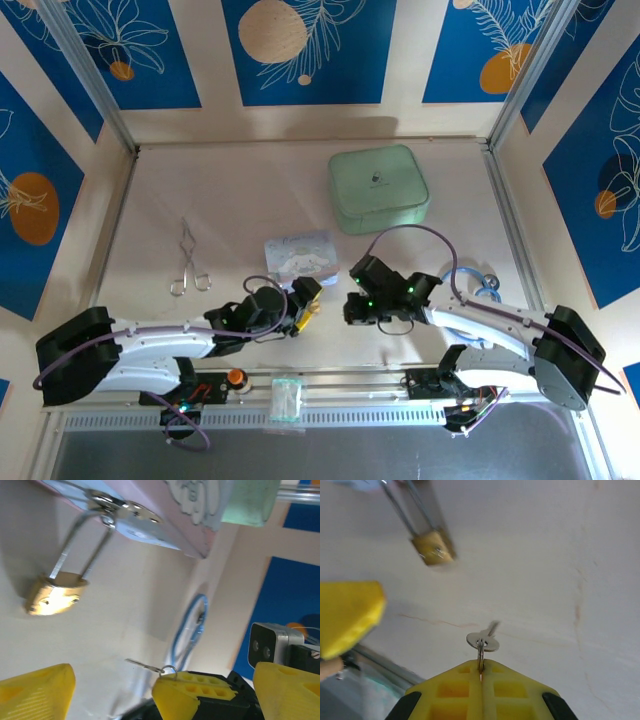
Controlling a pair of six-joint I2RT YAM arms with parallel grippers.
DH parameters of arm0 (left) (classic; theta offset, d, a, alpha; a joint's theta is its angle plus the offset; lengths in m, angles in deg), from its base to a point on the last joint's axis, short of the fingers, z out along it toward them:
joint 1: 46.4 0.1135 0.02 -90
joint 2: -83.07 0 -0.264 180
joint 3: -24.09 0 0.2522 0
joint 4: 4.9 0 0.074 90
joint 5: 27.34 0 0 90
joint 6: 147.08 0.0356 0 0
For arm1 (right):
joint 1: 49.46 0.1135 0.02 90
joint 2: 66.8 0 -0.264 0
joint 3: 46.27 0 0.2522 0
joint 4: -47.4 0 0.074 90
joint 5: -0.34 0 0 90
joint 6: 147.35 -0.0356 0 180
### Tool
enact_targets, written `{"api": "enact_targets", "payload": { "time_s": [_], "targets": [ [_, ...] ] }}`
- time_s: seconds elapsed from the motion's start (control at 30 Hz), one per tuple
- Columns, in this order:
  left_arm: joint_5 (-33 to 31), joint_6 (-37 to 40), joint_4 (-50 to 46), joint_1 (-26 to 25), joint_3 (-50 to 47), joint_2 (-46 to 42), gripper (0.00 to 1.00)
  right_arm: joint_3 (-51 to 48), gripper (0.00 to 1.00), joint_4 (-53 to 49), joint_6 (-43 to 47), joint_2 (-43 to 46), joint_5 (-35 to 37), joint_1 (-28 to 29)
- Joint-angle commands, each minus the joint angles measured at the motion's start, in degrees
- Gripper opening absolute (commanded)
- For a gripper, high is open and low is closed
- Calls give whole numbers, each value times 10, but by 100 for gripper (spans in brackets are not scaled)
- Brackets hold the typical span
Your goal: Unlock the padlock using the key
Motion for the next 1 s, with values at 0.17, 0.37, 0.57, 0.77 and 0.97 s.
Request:
{"api": "enact_targets", "payload": {
  "time_s": [0.17,0.37,0.57,0.77,0.97],
  "targets": [
    [-40,-125,92,-20,7,5,96,89,0,9,40,-47,-30,-4],
    [-75,-174,149,-22,-18,13,99,120,0,40,45,-80,-36,15],
    [-108,-174,192,-21,-34,5,96,120,0,97,39,-82,-45,47],
    [-122,-179,222,-21,-52,7,81,114,0,104,41,-78,-68,56],
    [-121,-180,178,-21,-51,-12,68,100,0,91,40,-57,-51,62]
  ]
}}
